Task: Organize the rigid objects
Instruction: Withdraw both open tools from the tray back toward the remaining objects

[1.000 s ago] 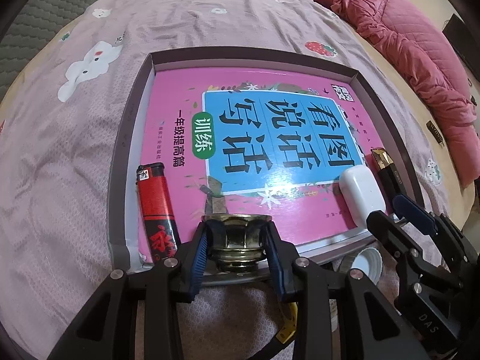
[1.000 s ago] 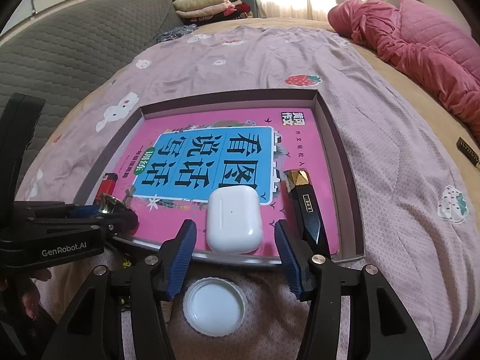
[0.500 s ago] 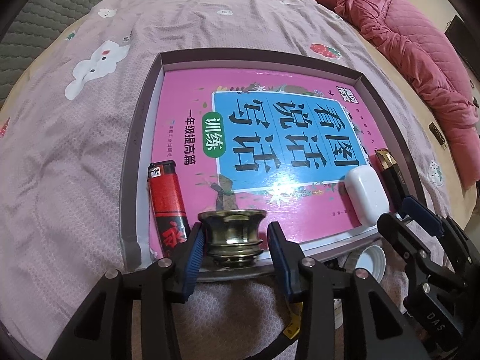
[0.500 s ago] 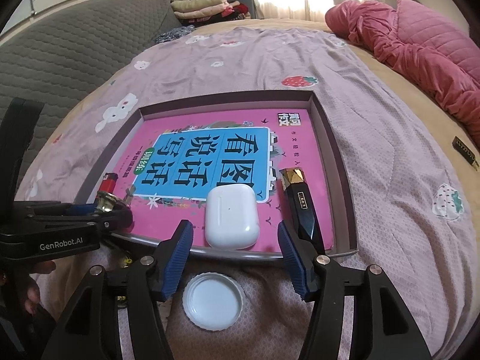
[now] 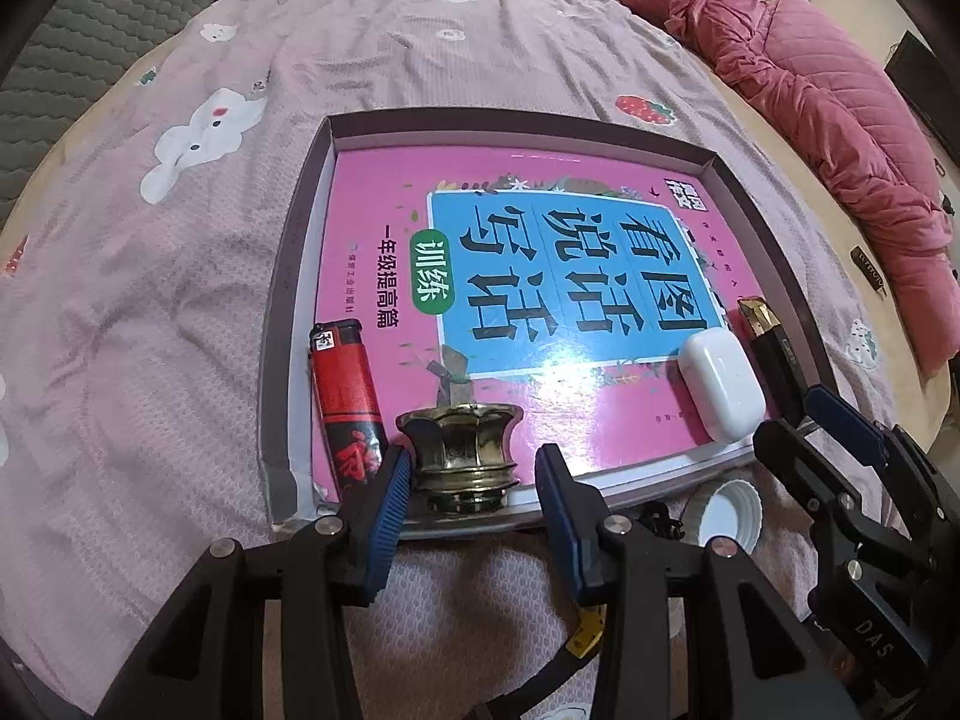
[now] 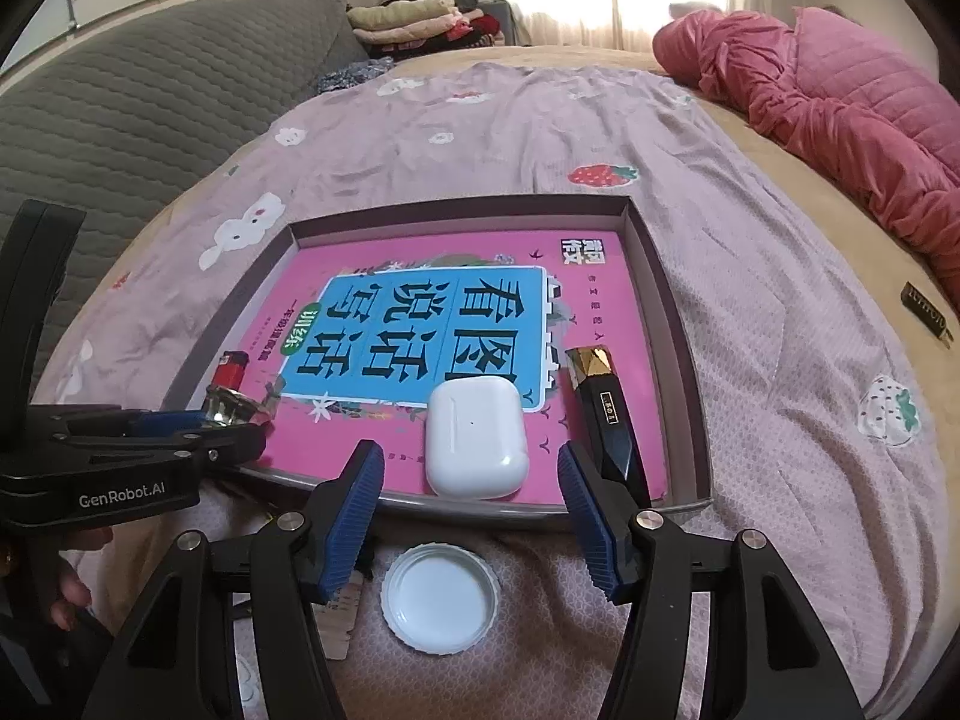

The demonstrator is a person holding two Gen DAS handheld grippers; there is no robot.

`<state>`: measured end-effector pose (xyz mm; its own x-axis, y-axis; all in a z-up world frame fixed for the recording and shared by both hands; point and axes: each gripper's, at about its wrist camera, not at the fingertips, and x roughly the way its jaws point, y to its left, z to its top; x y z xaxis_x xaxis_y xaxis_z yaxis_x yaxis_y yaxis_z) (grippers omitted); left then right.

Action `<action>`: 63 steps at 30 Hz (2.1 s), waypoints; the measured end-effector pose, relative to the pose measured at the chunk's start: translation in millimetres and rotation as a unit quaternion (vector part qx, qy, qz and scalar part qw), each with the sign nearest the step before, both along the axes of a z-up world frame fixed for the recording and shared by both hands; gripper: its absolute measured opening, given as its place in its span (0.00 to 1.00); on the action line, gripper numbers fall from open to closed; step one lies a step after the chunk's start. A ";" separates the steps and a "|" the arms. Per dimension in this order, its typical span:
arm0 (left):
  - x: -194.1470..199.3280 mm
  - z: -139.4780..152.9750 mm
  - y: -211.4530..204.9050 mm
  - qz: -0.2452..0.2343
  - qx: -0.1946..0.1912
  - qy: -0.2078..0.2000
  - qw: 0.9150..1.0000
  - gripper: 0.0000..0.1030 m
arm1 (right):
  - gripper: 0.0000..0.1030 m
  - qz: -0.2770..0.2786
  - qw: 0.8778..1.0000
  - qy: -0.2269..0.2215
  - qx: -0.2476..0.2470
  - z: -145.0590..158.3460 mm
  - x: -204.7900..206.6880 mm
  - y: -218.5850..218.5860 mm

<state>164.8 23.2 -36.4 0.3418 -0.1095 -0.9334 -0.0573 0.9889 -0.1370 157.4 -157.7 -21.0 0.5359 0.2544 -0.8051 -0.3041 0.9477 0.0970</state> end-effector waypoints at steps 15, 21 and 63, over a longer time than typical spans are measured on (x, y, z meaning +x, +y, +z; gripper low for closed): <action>-9.8 12.1 -0.7 -0.001 0.004 -0.012 1.000 0.42 | 0.66 0.000 1.000 -0.019 -0.006 13.7 -7.0 -0.4; -15.7 19.1 -1.6 -0.002 0.002 -0.025 1.000 0.45 | 0.66 0.000 1.000 -0.029 -0.008 20.1 -11.8 -0.6; -67.4 81.4 -4.7 0.018 0.013 -0.119 0.993 0.55 | 0.72 -0.012 0.996 -0.091 0.011 71.4 -58.8 -21.3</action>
